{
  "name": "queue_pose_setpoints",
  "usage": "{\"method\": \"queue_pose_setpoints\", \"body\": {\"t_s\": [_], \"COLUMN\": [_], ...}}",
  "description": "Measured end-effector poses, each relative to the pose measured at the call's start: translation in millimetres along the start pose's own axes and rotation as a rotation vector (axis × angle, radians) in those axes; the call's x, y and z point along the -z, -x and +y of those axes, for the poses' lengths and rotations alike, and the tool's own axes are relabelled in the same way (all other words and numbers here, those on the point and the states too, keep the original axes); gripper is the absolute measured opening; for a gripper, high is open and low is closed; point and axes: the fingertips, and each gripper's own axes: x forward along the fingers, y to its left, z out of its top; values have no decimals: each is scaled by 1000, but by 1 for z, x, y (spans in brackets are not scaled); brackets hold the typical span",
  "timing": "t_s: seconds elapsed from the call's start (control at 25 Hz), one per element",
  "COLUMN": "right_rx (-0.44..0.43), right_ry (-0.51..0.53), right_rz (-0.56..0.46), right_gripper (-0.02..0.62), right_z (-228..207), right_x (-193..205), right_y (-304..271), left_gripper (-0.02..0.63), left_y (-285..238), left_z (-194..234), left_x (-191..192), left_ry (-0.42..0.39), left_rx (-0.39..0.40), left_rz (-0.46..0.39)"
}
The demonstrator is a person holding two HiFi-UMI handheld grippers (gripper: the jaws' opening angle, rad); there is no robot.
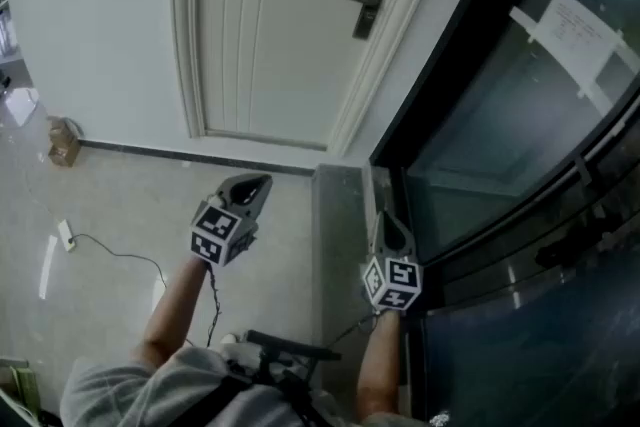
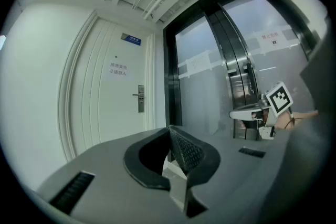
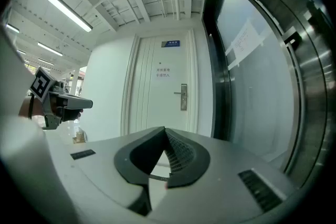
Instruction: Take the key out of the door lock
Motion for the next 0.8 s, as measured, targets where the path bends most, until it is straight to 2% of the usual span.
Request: {"method": "queue_pose_setpoints", "body": {"t_s": [0.28, 0.8], "right_rx": [-10, -52], "right_ry": [-41, -10], "right_rz": [-29, -26], "right_gripper": [11, 12], "right_z": [-14, -39], "right_x": [-4, 8], "right_y": [-1, -14], "left_gripper": [-8, -8], "left_y": [-12, -36], "left_z": [-10, -29], "left_x": [-3, 2], "left_ry": [-2, -3], "left_rx": [-2, -41], "left_rz": [-2, 7]}}
